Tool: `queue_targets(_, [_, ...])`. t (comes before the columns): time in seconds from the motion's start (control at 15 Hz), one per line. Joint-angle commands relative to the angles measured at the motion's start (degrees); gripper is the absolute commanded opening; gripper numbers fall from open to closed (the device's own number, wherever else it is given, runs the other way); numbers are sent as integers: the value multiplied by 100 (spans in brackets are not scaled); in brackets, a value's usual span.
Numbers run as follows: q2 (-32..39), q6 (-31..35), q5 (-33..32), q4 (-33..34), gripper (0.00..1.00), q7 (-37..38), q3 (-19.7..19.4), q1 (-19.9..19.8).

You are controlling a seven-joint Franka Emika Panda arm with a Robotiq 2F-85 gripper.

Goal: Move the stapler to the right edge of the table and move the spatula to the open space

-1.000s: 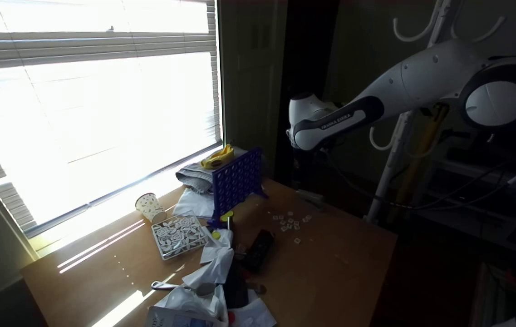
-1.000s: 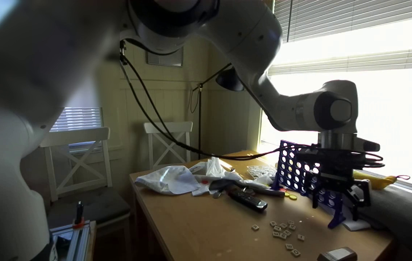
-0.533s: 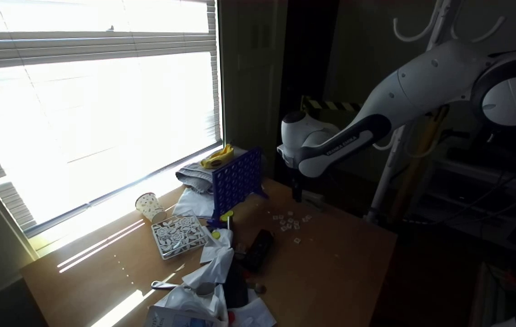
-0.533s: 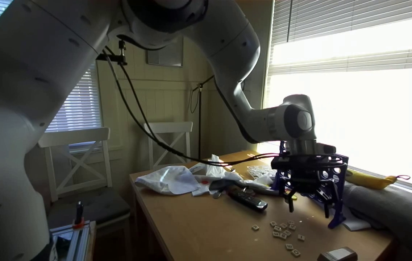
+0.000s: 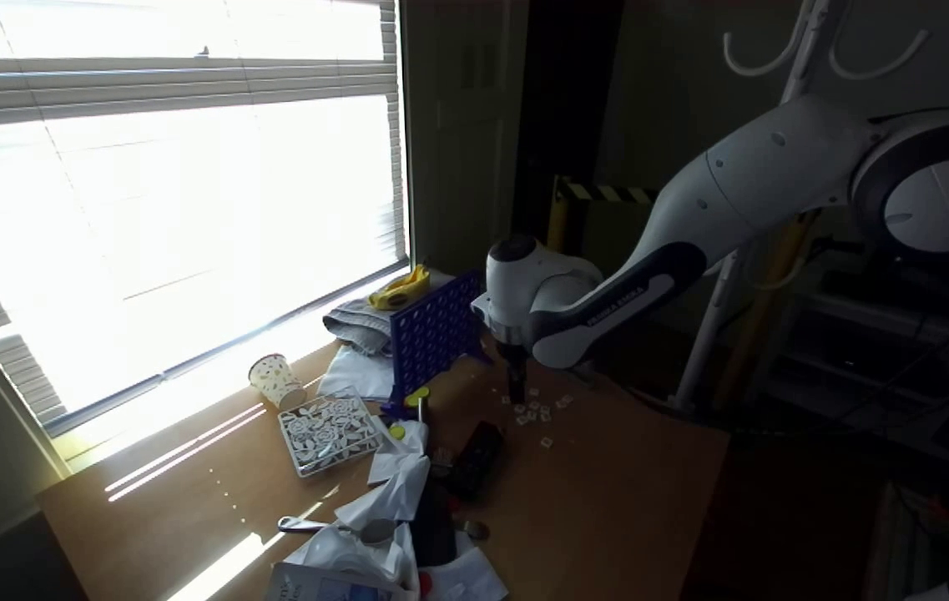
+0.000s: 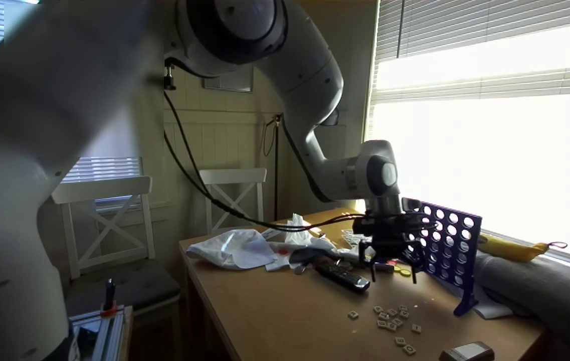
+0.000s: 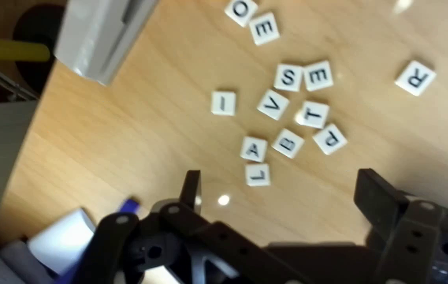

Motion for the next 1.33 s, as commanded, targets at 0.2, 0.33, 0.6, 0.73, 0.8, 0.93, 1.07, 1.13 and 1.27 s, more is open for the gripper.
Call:
queue_targets(0.2, [306,515,-785,81,100,-229,247,974])
queue_targets(0.33, [269,764,-1057,118,100,-337,204,1134])
queue_targets(0.6, [386,1274,-1023,295,100,-337,203,974])
queue_targets(0.73, [404,1328,-873,349,100,-464,244,806])
queue_targets(0.8, [280,1185,-948,204,100,-350,215,953])
queue_targets(0.93, [279,1192,-940,207,100,-359,210,886])
queue_targets(1.07, [279,1191,-942,205,100,-356,222,919])
queue_targets(1.13, [279,1191,-942,205,100,-356,229,931])
queue_targets(1.27, [343,1158,-981,257,100,-487,285,972])
